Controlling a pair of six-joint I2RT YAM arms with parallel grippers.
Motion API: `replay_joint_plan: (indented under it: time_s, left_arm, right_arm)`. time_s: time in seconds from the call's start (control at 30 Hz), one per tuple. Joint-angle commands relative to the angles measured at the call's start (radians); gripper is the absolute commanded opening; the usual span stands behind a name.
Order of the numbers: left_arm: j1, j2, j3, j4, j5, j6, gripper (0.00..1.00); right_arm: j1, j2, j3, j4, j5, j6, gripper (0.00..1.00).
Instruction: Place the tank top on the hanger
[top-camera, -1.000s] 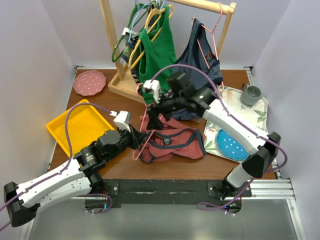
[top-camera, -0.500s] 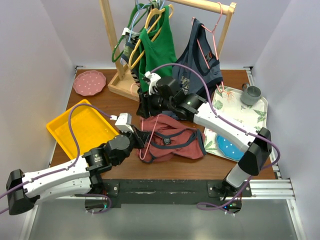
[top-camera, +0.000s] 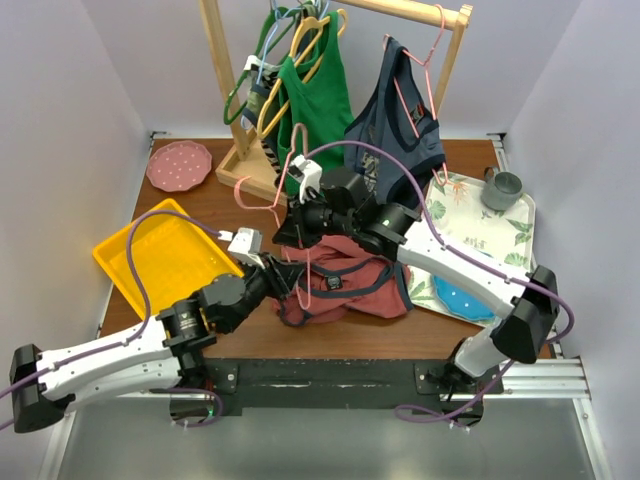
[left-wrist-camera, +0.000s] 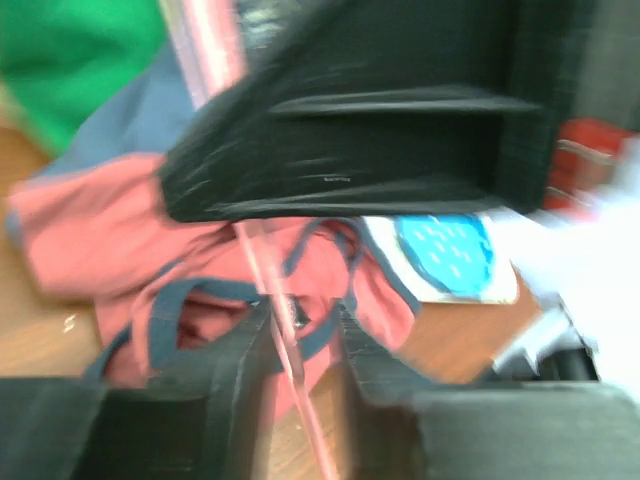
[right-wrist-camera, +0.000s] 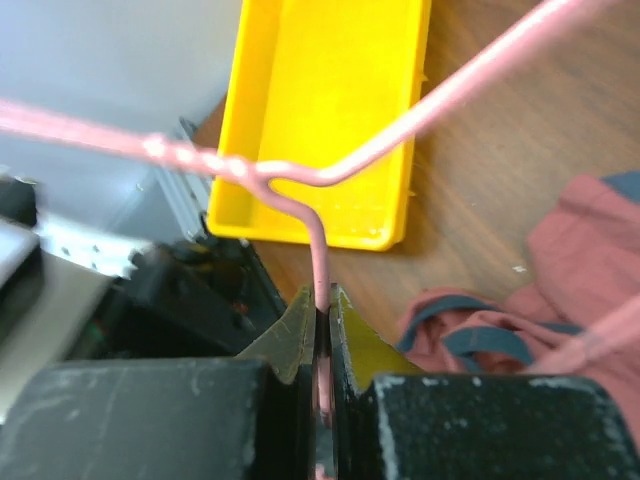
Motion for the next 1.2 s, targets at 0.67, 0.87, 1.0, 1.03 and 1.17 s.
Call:
replay_joint_plan:
  time_s: [0.67,0.87,1.0,1.03,1.17]
  left_arm:
    - [-0.004,-0.237,0.259,-0.364,0.539,1.367,0.84]
    - [-0.004,-0.14,0.281,-0.412,0.617,1.372,0.84]
    - [-0.004,-0.077,0.281,-0.446,0.68,1.354,0.82]
    - [-0.004,-0.067,0.276,-0.446,0.68,1.354,0.82]
    - [-0.004,-0.038,0.231,-0.372,0.654,1.363,0.81]
  right_arm:
    - [-0.145,-0.073,0.007,-0.997,-0.502,-1.321,0.0]
    - [-0.101,-0.058,0.027,-1.015,-0.447,-1.358,0.0]
    - [-0.097,-0.059,0.079,-1.049,-0.481,-1.383,0.0]
    - [-0.097,-0.059,0.088,-1.061,-0.487,-1.392,0.0]
    - [-0.093,-0.062,0.105,-1.115,-0.51,-1.439,0.0]
